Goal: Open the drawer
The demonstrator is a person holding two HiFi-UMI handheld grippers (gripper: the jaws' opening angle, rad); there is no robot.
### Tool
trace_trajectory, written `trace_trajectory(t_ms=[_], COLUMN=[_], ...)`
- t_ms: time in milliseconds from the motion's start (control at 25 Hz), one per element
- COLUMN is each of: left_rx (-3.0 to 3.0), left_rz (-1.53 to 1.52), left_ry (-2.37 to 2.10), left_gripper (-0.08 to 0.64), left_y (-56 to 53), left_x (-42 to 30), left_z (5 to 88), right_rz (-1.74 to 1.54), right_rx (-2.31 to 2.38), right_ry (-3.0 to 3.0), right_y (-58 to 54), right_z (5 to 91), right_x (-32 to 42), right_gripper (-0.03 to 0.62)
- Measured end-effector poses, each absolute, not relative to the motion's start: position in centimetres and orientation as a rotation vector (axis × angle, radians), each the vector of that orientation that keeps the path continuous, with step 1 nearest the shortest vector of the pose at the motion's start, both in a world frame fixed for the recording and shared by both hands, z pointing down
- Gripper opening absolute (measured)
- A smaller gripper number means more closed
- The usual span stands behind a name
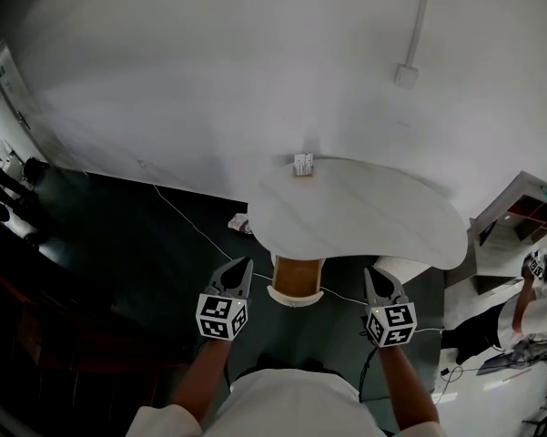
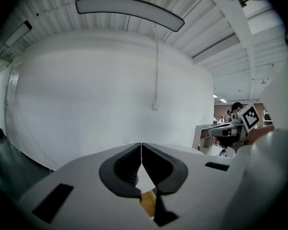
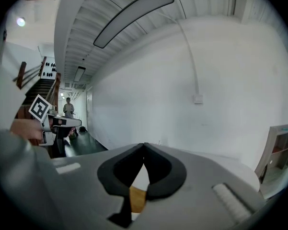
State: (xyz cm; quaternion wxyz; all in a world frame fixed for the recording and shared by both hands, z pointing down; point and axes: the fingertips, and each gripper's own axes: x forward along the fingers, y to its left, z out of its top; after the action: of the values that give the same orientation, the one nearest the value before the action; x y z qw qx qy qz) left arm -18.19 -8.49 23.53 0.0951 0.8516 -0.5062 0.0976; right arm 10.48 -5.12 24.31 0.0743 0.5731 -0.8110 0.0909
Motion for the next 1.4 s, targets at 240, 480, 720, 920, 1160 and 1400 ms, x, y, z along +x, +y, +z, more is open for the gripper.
trace_trajectory(t_ms=[240, 480, 720, 920, 1160, 1400], left_rx=[2.560, 2.615, 2.609, 2.625, 2.634, 2.630], left_rz=[0.287, 0.269, 0.238, 0.217, 0.207, 0.197], left_ry=[-1.515, -1.532, -1.524, -1.517, -1.500, -1.487], left_gripper=[0.006, 0.006, 0.006, 0.006, 0.006, 0.006], left_y=[-8.2, -7.2, -6.5, -5.9, -5.8, -5.8], left_x=[-18.8, -19.4, -20.1, -20.0, -19.5, -18.9], left_z=[22.0, 20.3, 19.5, 19.0, 18.8, 18.9], right_rz=[0.246, 0.169, 0.152, 0.156, 0.152, 0.152], right_rx=[1.702, 1.703, 1.738, 1.754, 1.753, 1.753], right_ry=[-2.476, -2.506, -2.507, -2.499, -2.503, -2.505], right_y=[-4.8, -4.0, -3.3, -2.7, -2.1, -2.0], right_z=[22.1, 19.6, 18.7, 19.1, 19.2, 18.9], right_x=[9.8, 9.6, 10.2, 10.2, 9.7, 9.8], right_gripper=[0.011, 0.011, 0.011, 0.011, 0.011, 0.011])
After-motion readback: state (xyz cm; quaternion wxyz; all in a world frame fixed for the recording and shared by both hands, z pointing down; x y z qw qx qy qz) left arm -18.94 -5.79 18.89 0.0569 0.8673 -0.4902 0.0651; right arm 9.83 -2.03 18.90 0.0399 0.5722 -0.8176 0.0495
